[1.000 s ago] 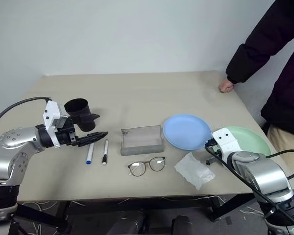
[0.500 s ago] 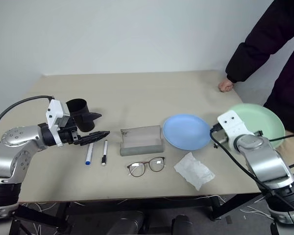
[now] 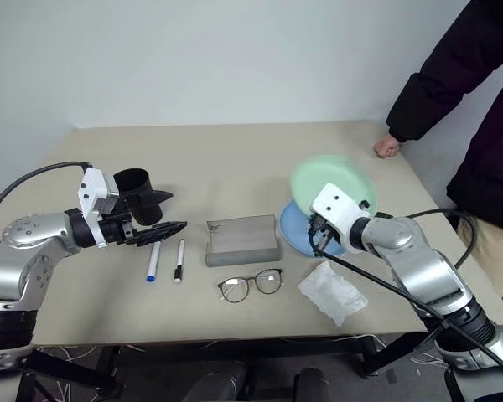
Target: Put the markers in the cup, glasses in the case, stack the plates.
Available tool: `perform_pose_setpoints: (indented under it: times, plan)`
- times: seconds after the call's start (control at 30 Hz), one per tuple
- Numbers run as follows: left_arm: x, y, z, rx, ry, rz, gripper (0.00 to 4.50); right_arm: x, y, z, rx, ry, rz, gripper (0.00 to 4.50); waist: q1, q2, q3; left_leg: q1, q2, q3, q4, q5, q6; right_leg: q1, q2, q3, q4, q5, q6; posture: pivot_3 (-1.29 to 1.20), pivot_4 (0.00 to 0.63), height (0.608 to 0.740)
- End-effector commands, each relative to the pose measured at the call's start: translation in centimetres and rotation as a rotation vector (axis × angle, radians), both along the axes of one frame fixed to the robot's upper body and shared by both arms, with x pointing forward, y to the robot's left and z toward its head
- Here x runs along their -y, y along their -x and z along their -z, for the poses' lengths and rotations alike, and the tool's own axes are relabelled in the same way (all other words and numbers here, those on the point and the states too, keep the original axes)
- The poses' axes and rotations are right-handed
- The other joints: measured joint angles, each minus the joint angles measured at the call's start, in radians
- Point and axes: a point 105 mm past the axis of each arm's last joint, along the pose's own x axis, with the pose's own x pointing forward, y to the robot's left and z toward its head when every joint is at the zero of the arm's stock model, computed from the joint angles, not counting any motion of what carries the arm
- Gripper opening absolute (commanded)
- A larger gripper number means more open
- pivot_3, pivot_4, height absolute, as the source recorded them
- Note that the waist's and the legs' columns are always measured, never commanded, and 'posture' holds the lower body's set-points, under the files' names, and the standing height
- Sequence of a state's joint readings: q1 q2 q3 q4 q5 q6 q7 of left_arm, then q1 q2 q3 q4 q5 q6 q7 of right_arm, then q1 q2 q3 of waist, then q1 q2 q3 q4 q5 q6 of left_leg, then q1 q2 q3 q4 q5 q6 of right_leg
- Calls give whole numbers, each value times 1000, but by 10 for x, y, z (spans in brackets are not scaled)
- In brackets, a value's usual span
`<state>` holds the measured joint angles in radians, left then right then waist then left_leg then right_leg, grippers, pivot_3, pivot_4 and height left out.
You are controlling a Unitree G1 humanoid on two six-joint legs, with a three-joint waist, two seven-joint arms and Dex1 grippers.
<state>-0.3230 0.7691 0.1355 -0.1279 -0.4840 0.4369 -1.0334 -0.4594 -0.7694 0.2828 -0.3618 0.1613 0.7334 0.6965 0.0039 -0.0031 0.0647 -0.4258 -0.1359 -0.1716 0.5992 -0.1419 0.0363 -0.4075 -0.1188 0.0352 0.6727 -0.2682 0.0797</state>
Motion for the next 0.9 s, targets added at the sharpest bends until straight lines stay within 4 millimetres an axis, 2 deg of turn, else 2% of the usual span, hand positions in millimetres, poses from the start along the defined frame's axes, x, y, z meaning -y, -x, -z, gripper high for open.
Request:
perform_pose_setpoints:
  times: [0.03,0.2,0.33,0.6,0.9]
  plan:
    - [-2,2,-15,70,-14,-3,3918,-7,5,-2,-7,36,-105,34,0,0,0,0,0,0,0,0,0,0,0,0,0,0,0,0,0,727]
    - [-2,2,-17,76,-12,-12,3918,-10,15,10,-67,93,-200,34,0,0,0,0,0,0,0,0,0,0,0,0,0,0,0,0,0,727]
    - [-3,2,-18,79,-13,-22,3918,1,11,19,-91,142,-192,34,1,0,0,0,0,0,0,0,0,0,0,0,0,0,-1,0,0,727]
    - [-2,2,-19,80,-11,-27,3918,15,8,23,-117,183,-191,34,1,0,0,0,0,0,0,0,0,0,0,0,0,1,-1,0,0,727]
    - [-1,3,-20,78,-11,-25,3918,18,7,27,-134,183,-183,34,1,0,0,0,0,0,0,0,0,0,0,0,0,1,-1,0,0,727]
